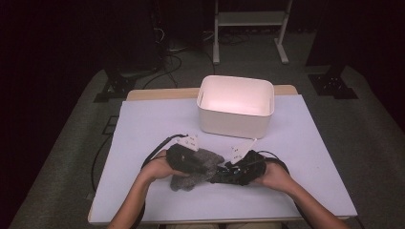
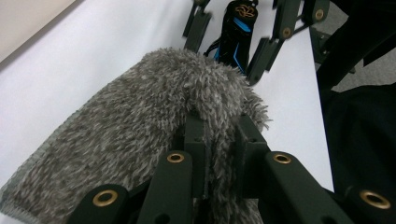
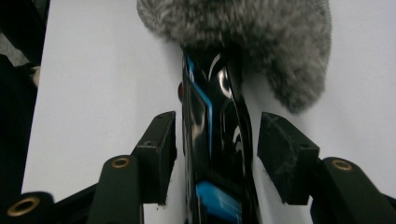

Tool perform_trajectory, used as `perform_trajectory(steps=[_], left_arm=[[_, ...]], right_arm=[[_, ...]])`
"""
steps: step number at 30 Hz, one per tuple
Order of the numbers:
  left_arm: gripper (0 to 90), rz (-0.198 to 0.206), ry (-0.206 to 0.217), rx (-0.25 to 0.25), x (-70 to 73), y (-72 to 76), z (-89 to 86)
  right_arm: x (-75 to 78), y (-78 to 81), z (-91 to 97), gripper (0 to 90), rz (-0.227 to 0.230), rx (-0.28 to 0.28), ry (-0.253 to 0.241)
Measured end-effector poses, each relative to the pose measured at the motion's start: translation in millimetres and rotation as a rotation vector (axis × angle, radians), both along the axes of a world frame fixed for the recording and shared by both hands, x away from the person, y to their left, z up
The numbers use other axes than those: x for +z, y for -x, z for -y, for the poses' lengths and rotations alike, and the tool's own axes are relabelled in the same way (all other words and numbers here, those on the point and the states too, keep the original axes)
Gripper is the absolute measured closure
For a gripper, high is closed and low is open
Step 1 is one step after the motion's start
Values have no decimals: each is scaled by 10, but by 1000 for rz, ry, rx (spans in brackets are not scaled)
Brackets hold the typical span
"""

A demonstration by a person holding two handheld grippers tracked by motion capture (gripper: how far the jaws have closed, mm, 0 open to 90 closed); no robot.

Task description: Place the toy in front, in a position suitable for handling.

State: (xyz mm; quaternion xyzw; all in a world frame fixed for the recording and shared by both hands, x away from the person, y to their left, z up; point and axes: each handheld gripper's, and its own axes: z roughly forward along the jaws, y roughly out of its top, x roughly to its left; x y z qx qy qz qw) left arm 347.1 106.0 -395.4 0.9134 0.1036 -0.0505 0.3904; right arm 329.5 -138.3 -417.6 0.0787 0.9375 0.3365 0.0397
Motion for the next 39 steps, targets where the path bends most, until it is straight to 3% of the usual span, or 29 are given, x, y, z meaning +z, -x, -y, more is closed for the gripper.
perform_trajectory(steps=[3, 5, 7, 13, 20, 26, 34, 39], left_arm=[[789, -5, 27, -16, -19, -2, 32], [789, -6, 35, -25, -32, 0, 32], [788, -17, 50, -19, -42, 1, -10], [783, -31, 56, 8, -114, -21, -110], [787, -48, 87, -12, -136, -33, 6], [788, -17, 143, -7, 103, -39, -33], [788, 46, 144, -31, 458, -12, 25], [787, 40, 110, -33, 401, -31, 58]], right_arm=[[2, -14, -97, 467, -7, 5, 55], [-7, -14, -147, 528, 0, 16, 88], [-6, 2, -165, 539, 21, 32, 99], [3, 38, -93, 553, 27, 28, 96], [-11, 48, -1, 556, 17, 13, 64], [43, 10, -1, 557, 5, 1, -32], [125, -25, -27, 556, 5, -2, -165], [93, 17, 86, 556, 23, -11, -176]])
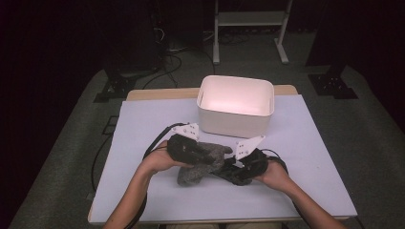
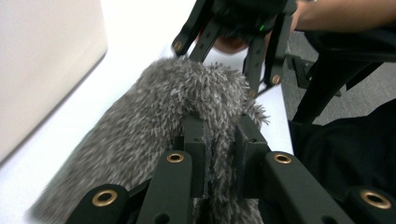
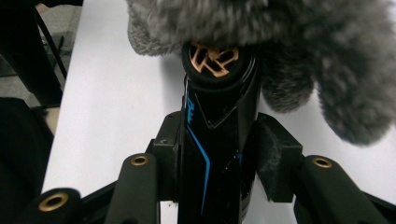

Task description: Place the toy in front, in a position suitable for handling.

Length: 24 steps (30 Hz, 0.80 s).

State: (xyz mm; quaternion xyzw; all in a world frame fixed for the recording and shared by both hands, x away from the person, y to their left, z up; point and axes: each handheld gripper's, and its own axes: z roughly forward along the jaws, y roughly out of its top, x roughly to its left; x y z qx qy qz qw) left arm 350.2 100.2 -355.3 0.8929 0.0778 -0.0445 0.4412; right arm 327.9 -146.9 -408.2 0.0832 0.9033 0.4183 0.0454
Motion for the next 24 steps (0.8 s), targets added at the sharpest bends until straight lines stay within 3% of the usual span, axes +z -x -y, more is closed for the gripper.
perform_trajectory(steps=[5, 8, 11, 15, 18, 20, 24], left_arm=[[784, -39, -7, 18, -174, -32, -21], [784, -45, -4, 6, -198, -27, 9], [785, -32, 9, 2, -122, -26, 27], [786, 1, 36, -3, 93, -12, 24], [786, 33, 21, -22, 239, 29, 83], [786, 38, 8, -24, 261, 42, 106], [786, 30, 23, -23, 216, 29, 70]], right_arm=[[-63, 31, 134, 556, -10, -14, 4], [-81, 52, 159, 557, 7, -11, 1], [-66, 54, 135, 557, 12, -12, -18], [-21, 19, 60, 558, 1, -11, -73], [13, -2, -37, 556, -2, 2, -113], [21, -2, -59, 557, 6, 9, -111], [18, 21, 17, 557, 7, 0, -112]])
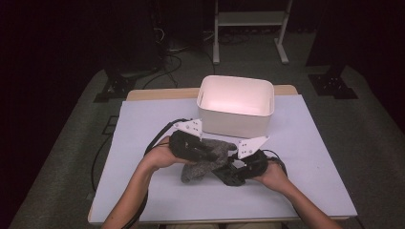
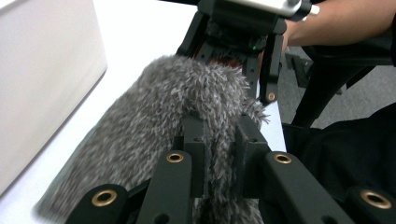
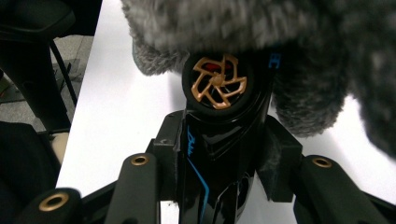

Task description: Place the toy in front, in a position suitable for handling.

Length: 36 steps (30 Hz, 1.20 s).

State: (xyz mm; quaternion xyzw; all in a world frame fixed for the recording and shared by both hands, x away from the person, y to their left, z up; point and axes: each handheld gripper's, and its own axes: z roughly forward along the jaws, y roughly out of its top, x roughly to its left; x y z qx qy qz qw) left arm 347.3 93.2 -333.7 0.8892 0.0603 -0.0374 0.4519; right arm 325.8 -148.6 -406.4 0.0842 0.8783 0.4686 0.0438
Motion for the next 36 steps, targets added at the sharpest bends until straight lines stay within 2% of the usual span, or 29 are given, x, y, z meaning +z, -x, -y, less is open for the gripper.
perform_trajectory(steps=[6, 9, 13, 18, 20, 23, 28, 31, 36], left_arm=[[785, -25, -13, 34, -126, -22, -100], [786, -35, -5, 27, -154, -22, -83], [786, -15, -4, 2, -82, -17, 0], [786, 8, 8, -12, 81, 16, 58], [786, 20, -9, -16, 98, 24, 61], [786, 15, -18, -5, 42, 18, 28], [787, -20, 4, 14, -113, 11, -85], [787, -30, -12, 34, -189, 8, -160], [789, -28, 0, 30, -163, -8, -158]], right_arm=[[12, 48, 163, 557, -5, -20, 5], [11, 58, 204, 558, -4, -28, 0], [17, 66, 150, 558, 6, -26, 10], [54, 50, 57, 557, 14, -15, -11], [65, 42, 35, 558, 23, -5, -11], [63, 51, 76, 558, 20, -7, -15], [60, 78, 165, 558, 21, -19, -22], [67, 84, 197, 558, 23, -19, -20], [67, 80, 195, 558, 16, -21, -20]])
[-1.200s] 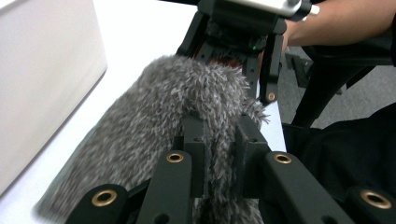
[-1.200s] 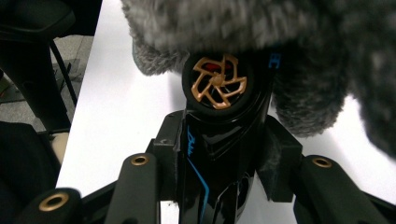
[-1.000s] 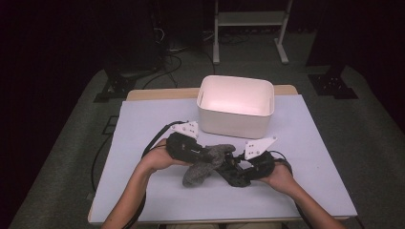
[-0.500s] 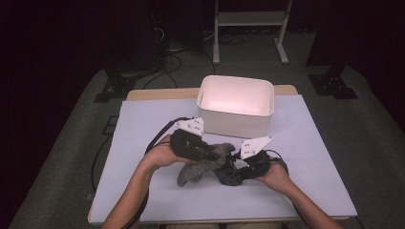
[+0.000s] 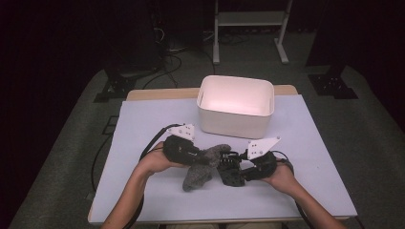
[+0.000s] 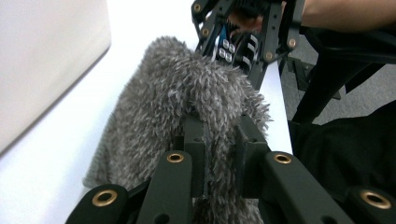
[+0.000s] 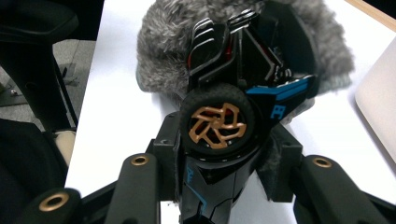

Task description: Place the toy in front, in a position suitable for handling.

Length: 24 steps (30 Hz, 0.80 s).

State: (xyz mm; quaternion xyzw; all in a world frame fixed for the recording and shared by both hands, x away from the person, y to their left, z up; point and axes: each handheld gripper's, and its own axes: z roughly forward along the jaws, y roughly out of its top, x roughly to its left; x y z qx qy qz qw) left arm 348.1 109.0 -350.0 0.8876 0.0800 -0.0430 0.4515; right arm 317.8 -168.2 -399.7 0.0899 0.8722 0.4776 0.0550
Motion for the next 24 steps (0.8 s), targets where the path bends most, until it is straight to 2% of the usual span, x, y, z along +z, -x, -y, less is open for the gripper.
perform_trajectory(steps=[3, 6, 7, 9, 13, 16, 18, 21, 24], left_arm=[[790, 10, 27, -14, 104, 3, 37], [790, 34, 45, -47, 249, 41, 156], [790, 37, 43, -59, 276, 53, 190], [790, 54, 10, -80, 304, 70, 283], [790, 48, -27, -70, 219, 42, 292], [790, 23, -30, -36, 103, 15, 229], [790, 19, -65, -16, 35, -12, 190], [790, 4, -52, -12, 2, -19, 162], [791, 14, -39, -24, 78, -2, 180]], right_arm=[[8, 3, -30, 558, 11, 4, 9], [11, 2, -66, 558, 12, 10, 17], [12, 2, -81, 559, 14, 13, 20], [14, 9, -81, 559, 15, 15, 20], [9, 9, 17, 557, 4, 1, 4], [-2, 20, 96, 555, -3, -15, -7], [0, 18, 130, 554, -5, -21, -7], [-2, 17, 146, 554, -10, -23, -13], [-1, 19, 142, 555, -10, -25, -12]])
